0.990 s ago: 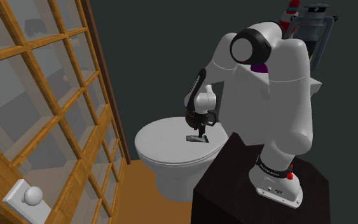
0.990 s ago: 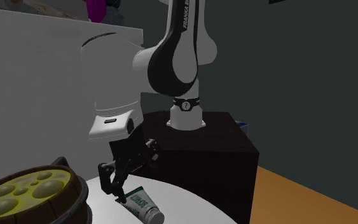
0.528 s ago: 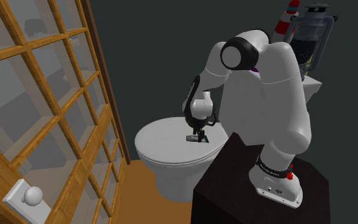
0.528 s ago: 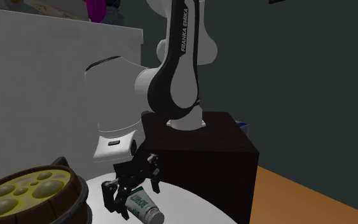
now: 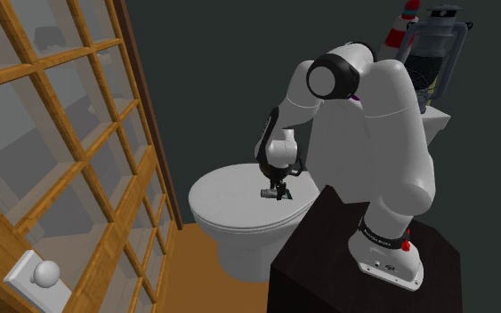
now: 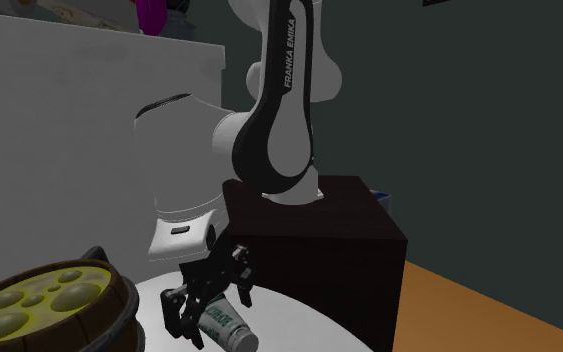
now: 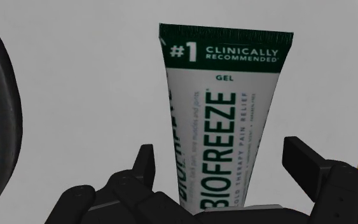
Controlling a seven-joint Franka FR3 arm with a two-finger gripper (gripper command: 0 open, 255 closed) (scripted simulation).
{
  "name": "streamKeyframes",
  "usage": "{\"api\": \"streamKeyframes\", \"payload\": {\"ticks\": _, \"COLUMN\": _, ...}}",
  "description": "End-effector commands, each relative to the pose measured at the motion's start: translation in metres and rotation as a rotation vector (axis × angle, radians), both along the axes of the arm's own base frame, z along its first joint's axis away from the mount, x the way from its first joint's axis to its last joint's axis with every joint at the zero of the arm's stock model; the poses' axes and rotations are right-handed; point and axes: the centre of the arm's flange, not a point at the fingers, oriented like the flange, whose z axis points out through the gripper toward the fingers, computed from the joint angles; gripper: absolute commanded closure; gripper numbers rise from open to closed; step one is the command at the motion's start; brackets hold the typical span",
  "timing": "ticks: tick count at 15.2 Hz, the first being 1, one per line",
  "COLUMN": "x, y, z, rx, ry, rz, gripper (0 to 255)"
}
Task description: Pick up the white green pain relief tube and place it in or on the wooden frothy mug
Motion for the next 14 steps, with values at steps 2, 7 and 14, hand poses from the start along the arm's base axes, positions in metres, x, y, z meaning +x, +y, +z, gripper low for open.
{"api": "streamKeyframes", "payload": {"ticks": 2, "x": 0.0, "y": 0.0, "z": 0.0, "rx": 0.0, "ry": 0.0, "rz": 0.0, "gripper": 255}}
{"api": "streamKeyframes", "payload": {"ticks": 7, "x": 0.0, "y": 0.0, "z": 0.0, "rx": 0.0, "ry": 0.0, "rz": 0.0, "gripper": 255}}
{"api": "streamKeyframes", "payload": {"ticks": 14, "x": 0.0, "y": 0.0, "z": 0.021, "rx": 0.0, "ry": 0.0, "rz": 0.0, "gripper": 255}}
